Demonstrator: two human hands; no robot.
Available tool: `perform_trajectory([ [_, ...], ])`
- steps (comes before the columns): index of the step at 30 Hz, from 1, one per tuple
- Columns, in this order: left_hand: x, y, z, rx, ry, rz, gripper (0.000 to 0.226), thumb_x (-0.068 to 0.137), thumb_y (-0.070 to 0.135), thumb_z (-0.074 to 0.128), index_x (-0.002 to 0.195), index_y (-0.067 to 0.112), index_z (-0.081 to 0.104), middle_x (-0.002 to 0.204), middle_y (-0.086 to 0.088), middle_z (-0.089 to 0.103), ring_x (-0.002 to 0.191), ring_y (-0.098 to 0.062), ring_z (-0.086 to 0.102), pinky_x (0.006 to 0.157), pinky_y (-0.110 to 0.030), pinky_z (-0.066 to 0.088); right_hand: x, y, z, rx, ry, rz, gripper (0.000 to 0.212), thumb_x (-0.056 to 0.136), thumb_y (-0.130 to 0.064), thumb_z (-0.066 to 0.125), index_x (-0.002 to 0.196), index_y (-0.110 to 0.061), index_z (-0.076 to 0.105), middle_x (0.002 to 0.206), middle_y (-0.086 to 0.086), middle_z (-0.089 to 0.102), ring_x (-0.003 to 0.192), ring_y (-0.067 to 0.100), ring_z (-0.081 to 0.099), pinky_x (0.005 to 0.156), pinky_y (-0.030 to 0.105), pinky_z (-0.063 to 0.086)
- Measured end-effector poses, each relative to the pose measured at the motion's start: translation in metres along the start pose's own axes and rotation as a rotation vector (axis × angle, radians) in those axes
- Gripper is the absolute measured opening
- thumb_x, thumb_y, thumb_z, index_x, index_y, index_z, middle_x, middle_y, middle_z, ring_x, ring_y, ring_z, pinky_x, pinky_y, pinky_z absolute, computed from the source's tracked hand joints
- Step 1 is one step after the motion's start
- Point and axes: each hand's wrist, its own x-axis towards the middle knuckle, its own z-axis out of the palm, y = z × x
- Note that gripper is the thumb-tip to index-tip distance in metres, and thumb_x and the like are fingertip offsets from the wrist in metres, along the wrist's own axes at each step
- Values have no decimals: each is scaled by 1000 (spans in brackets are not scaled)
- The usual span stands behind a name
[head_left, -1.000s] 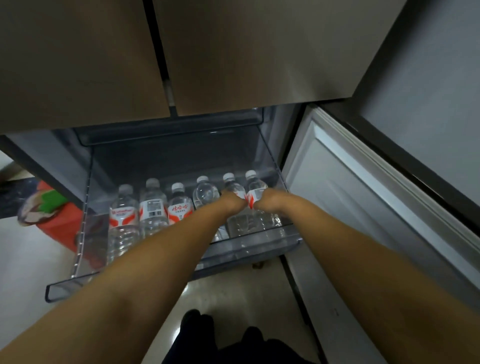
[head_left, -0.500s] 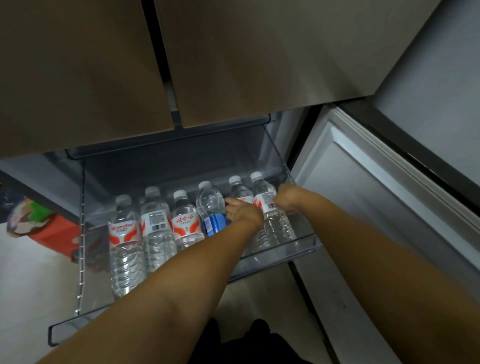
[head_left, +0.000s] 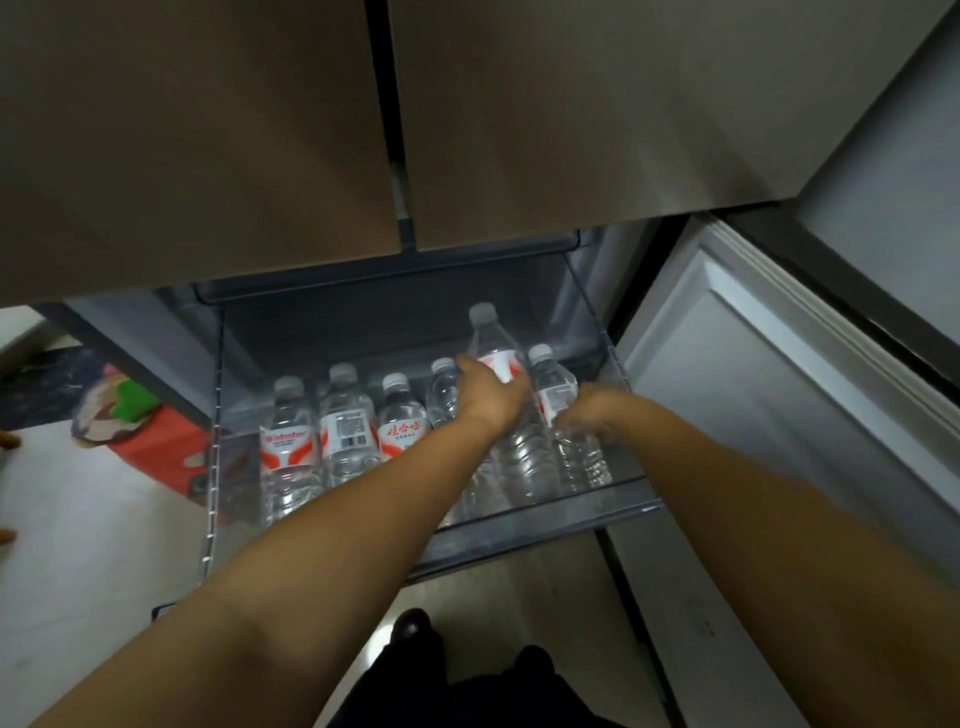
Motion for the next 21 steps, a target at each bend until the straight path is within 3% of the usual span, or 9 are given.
perform_trajectory([
  [1,1,2,-8,-53,-18,0,64,86,28,64,136,5,32,126,-13,55,113,-31,56,93,-32,47,1,0,9,-10,2,16,56,82,-23,74,130,-1,54,127,18,60,114,32,60,94,36,51],
  [4,4,-3,-31,-160,-67,-24,62,72,37,65,126,12,50,117,-9,65,102,-27,65,93,-41,53,14,-4,30,-50,95,120,104,74,-33,81,149,-4,16,144,18,38,130,34,45,101,40,43],
  [6,3,-8,-40,-233,-113,-47,47,77,31,64,119,12,54,109,-10,67,97,-28,67,89,-44,55,24,-4,33,-39,117,107,111,66,-32,85,149,-9,15,142,15,39,126,34,47,97,41,46],
  [8,3,-11,-46,-340,-178,-80,43,81,27,62,119,9,53,105,-13,68,92,-29,69,84,-44,58,16,-8,27,-41,98,47,95,69,-26,82,144,-6,26,134,14,47,118,31,53,89,36,48],
  [10,1,-13,-51,-430,-229,-130,40,86,24,59,121,6,54,97,-14,69,81,-27,69,73,-36,58,9,-7,19,60,34,-5,52,79,-17,75,123,-5,49,113,12,58,102,27,59,77,31,51],
  [12,-2,-12,-56,-528,-303,-219,32,90,27,54,114,5,59,83,-10,69,69,-22,68,65,-30,56,9,-3,12,361,-81,27,27,81,-18,73,103,-8,61,87,9,65,77,24,64,63,30,52],
  [14,-7,-11,-62,-639,-413,-309,30,92,35,50,98,9,62,74,-7,69,62,-19,67,65,-30,53,4,-5,8,705,-230,58,17,82,-22,69,94,-11,65,71,8,70,62,23,68,65,35,54],
  [16,-10,-12,-67,-750,-482,-356,33,89,42,51,90,10,61,74,-7,64,64,-20,63,68,-31,52,4,-5,2,913,-291,35,12,84,-22,65,88,-11,66,71,9,72,62,24,70,69,40,57],
  [21,-19,-8,-77,-1016,-455,-407,45,83,49,61,99,6,62,79,-12,62,70,-25,63,69,-35,56,-9,2,-20,1164,-326,-66,23,78,-21,66,97,-8,65,77,9,70,65,23,71,62,41,59],
])
